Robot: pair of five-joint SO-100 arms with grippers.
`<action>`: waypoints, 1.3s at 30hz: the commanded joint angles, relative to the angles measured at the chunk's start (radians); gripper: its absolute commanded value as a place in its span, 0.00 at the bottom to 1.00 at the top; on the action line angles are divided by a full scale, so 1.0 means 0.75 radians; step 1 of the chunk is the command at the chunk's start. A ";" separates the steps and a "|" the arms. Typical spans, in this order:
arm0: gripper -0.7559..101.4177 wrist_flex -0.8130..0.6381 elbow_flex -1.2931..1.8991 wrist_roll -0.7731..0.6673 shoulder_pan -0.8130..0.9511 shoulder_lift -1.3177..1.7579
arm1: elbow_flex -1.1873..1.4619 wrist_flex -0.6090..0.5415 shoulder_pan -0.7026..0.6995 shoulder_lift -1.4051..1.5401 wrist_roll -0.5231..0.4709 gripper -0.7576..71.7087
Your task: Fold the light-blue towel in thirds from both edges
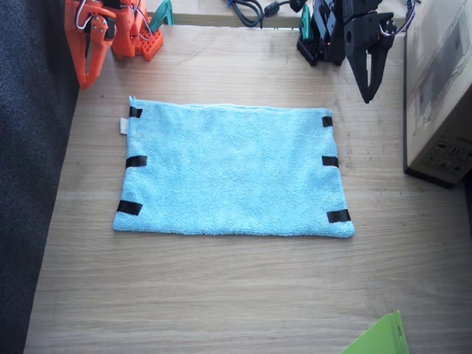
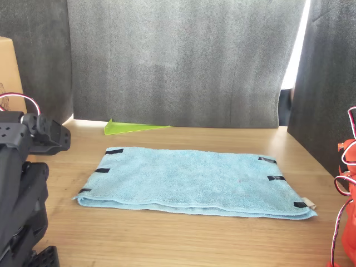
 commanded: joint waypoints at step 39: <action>0.00 -0.106 -0.571 0.008 0.012 -0.857 | -1.096 0.117 0.174 -1.381 -0.147 0.01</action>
